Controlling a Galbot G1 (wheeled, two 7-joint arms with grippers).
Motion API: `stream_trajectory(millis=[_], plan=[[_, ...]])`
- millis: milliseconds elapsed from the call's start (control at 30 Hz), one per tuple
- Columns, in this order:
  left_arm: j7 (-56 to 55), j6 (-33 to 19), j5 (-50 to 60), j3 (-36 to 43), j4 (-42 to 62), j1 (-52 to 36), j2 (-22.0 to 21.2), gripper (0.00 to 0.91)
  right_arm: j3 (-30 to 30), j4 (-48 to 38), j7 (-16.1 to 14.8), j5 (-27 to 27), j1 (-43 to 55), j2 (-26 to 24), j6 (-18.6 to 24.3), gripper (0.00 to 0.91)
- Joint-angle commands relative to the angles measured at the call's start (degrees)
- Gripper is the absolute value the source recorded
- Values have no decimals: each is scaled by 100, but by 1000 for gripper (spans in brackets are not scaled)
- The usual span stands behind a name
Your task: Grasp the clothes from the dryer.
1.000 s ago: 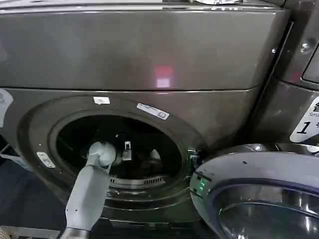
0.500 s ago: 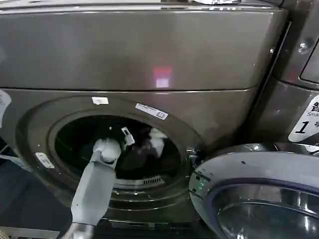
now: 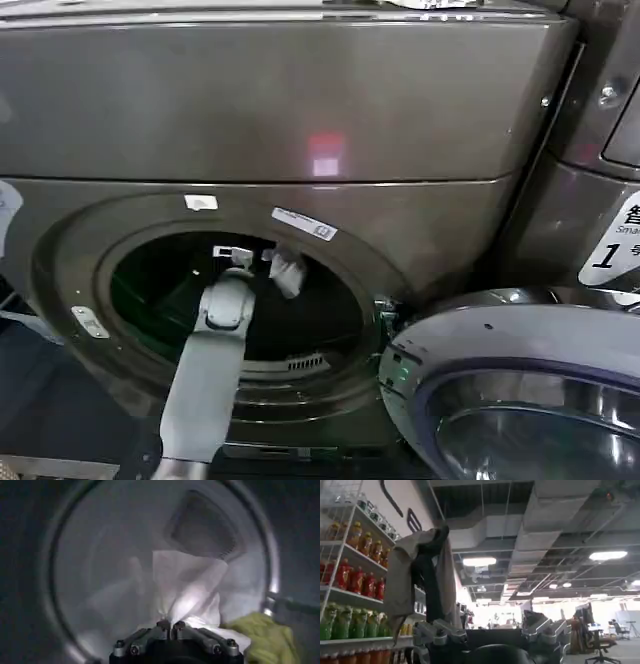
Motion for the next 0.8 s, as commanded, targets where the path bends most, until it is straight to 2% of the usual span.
stream_trajectory(millis=[33,433,600,800], plan=[[-945,198,-920,-19,-154,110,-62,0,5,14,-37,20,-6,31,91,907],[-785,199,-866,21,-198,270,-54,0,9,29,-2,20,-19,37,101,907],[-761,231,-845,34,-264,273,-51,0,70,129,175,24,14,17,-191,907],[-735,237,-831,49,-277,274,-66,0,131,125,180,-6,8,-1,-220,907]])
